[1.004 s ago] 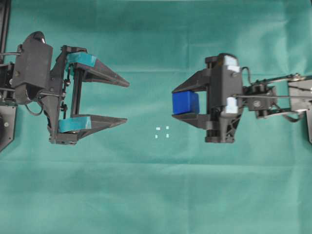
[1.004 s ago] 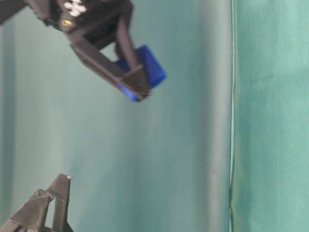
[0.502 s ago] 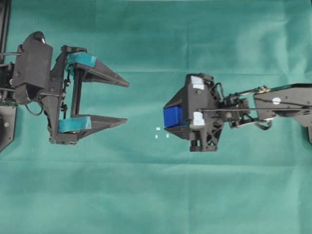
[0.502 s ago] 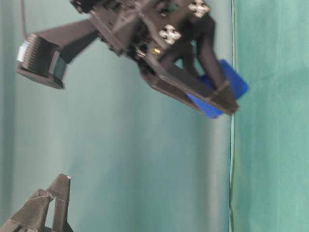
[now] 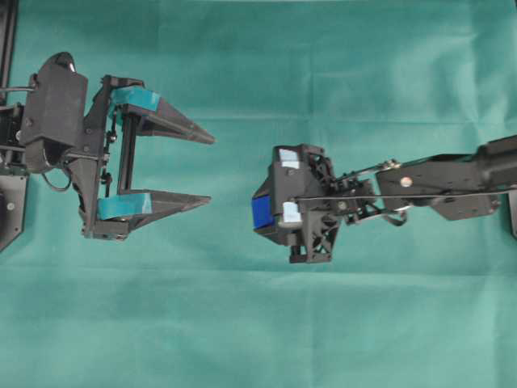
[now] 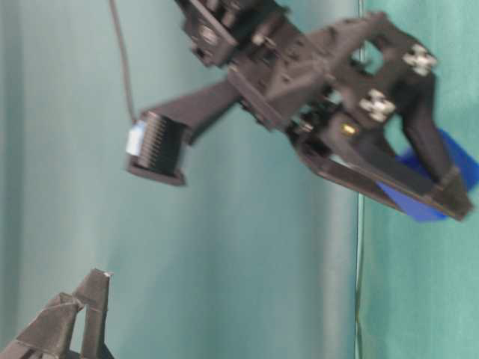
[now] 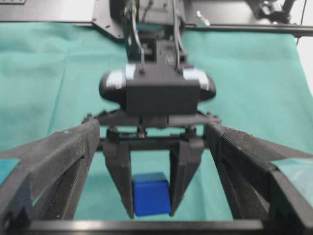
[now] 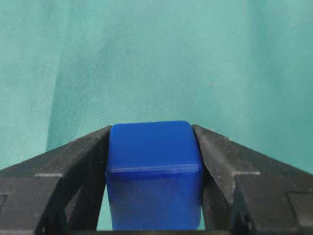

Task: Handover the blue block to the right arm after grasping it with the left arm, then place it in the designated position.
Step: 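Move the held cube with the right gripper over the white marks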

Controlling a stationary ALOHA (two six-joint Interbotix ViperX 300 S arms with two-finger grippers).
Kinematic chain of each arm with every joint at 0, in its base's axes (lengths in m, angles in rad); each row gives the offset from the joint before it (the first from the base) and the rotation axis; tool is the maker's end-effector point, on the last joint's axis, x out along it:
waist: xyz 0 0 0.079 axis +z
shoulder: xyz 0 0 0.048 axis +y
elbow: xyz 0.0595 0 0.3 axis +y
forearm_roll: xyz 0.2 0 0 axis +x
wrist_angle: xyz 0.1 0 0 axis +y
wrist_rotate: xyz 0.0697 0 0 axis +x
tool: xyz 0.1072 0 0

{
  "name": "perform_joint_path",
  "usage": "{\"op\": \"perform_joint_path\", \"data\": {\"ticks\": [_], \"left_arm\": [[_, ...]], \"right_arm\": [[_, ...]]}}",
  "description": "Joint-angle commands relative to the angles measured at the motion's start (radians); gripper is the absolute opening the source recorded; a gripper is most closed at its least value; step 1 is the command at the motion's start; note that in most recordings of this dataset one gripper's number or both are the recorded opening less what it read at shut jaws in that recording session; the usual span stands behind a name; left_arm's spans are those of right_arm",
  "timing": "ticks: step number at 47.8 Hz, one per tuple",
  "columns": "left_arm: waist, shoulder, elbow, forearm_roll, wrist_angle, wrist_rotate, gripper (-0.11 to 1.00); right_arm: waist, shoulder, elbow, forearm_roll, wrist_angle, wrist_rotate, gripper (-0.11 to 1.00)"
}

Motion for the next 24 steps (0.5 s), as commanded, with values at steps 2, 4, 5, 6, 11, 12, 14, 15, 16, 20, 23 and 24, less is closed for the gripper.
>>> {"op": "perform_joint_path", "data": {"ticks": [2, 4, 5, 6, 11, 12, 14, 15, 16, 20, 23, 24], "left_arm": [[-0.003, -0.002, -0.021, 0.0, -0.005, 0.002, 0.98], [-0.003, -0.003, -0.023, 0.0, -0.005, 0.002, 0.98], [-0.002, -0.002, -0.021, -0.002, -0.005, 0.002, 0.98], [-0.003, -0.002, -0.023, -0.002, -0.005, 0.002, 0.98], [-0.003, -0.002, -0.021, 0.0, -0.005, 0.0, 0.98], [-0.003, -0.002, -0.021, 0.0, -0.003, 0.002, 0.98], [-0.003, -0.002, -0.021, 0.0, -0.003, 0.002, 0.98], [-0.003, -0.002, -0.021, -0.002, -0.003, 0.0, 0.98], [-0.003, -0.002, -0.021, 0.0, -0.002, 0.002, 0.98], [-0.003, -0.003, -0.021, 0.0, -0.002, 0.002, 0.98], [-0.003, -0.002, -0.021, -0.002, -0.002, 0.002, 0.98], [-0.003, -0.003, -0.021, 0.0, -0.002, 0.002, 0.98]], "right_arm": [[-0.005, 0.02, -0.041, 0.003, -0.028, 0.0, 0.54], [-0.008, 0.034, -0.046, 0.003, -0.034, 0.0, 0.54], [-0.009, 0.043, -0.049, 0.005, -0.04, 0.0, 0.54], [-0.011, 0.048, -0.051, 0.003, -0.043, 0.0, 0.54], [-0.014, 0.074, -0.058, 0.005, -0.071, 0.0, 0.54], [-0.015, 0.078, -0.058, 0.003, -0.077, 0.0, 0.54], [-0.017, 0.089, -0.061, 0.003, -0.087, 0.0, 0.54], [-0.018, 0.097, -0.063, 0.003, -0.094, 0.0, 0.54], [-0.02, 0.1, -0.061, 0.005, -0.098, 0.0, 0.54], [-0.021, 0.11, -0.063, 0.005, -0.107, 0.0, 0.54], [-0.021, 0.117, -0.063, 0.006, -0.107, 0.0, 0.54], [-0.021, 0.117, -0.063, 0.006, -0.107, 0.0, 0.54]]}}
